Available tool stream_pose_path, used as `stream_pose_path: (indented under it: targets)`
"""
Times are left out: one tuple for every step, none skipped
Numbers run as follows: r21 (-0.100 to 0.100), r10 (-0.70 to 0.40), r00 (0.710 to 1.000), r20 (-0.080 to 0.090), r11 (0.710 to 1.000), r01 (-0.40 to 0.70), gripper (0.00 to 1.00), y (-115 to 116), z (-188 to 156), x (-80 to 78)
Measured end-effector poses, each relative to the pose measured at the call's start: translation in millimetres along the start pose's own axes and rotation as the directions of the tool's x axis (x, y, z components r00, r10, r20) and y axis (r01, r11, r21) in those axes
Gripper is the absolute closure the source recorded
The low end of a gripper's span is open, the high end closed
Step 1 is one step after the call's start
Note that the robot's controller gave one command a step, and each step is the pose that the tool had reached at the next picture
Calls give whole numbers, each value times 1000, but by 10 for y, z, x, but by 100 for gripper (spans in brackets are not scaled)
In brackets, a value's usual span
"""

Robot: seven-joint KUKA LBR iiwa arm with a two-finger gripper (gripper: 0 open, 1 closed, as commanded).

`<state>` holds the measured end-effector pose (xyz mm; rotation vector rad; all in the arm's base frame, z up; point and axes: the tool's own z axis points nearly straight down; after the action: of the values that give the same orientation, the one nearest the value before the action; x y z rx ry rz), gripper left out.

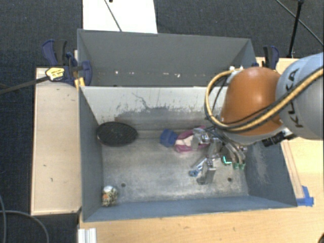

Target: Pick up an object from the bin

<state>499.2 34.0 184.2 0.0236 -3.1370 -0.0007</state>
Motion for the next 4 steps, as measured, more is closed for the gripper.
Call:
stream_pose_path:
  targets:
    - [1, 260, 966, 3, 966, -260, 0, -675, 299, -120]
    - [-2, 150, 988, 19, 989, -150, 0, -838, 1131, -208]
    - [-1, 150, 989, 8, 989, -150, 100, -832, 1099, -188]
    - [0, 62, 998, 9, 998, -62, 100, -650, 1124, -184]
